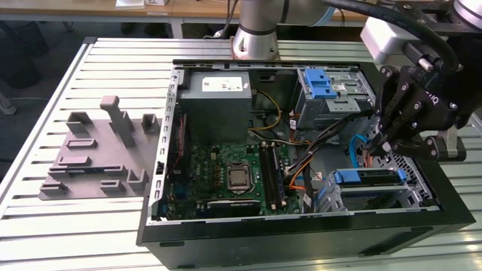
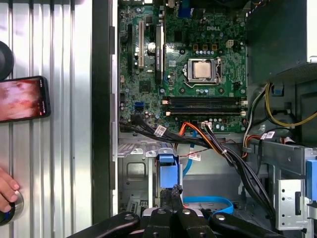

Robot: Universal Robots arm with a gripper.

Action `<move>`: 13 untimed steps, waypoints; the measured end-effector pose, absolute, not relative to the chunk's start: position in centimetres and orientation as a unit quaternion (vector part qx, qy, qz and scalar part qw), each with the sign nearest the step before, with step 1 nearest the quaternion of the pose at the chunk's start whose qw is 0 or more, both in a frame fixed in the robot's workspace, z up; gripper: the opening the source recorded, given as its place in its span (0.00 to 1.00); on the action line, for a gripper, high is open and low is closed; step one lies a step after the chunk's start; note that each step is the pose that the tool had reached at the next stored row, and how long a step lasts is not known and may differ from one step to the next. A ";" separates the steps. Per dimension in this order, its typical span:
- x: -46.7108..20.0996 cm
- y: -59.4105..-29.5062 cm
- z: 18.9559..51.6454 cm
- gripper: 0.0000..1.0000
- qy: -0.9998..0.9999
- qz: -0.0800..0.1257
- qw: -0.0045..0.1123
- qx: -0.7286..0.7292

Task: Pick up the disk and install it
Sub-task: 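Insert the disk into the insertion slot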

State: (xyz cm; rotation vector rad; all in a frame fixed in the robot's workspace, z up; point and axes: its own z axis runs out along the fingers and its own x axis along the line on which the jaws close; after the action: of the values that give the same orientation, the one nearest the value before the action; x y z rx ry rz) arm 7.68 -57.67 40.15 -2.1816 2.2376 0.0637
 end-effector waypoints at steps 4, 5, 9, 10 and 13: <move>7.7 -57.7 40.0 0.11 0.716 0.020 0.008 -0.698; 7.7 -57.7 40.0 0.11 0.716 0.020 0.008 -0.698; 7.7 -57.7 39.9 0.11 0.716 0.020 0.008 -0.698; 7.7 -57.7 39.8 0.11 0.716 0.020 0.008 -0.698; 7.7 -57.7 39.7 0.11 0.716 0.020 0.008 -0.698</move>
State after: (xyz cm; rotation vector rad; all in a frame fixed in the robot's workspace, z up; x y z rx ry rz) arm 7.68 -57.68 39.71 -2.1816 2.2376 0.0637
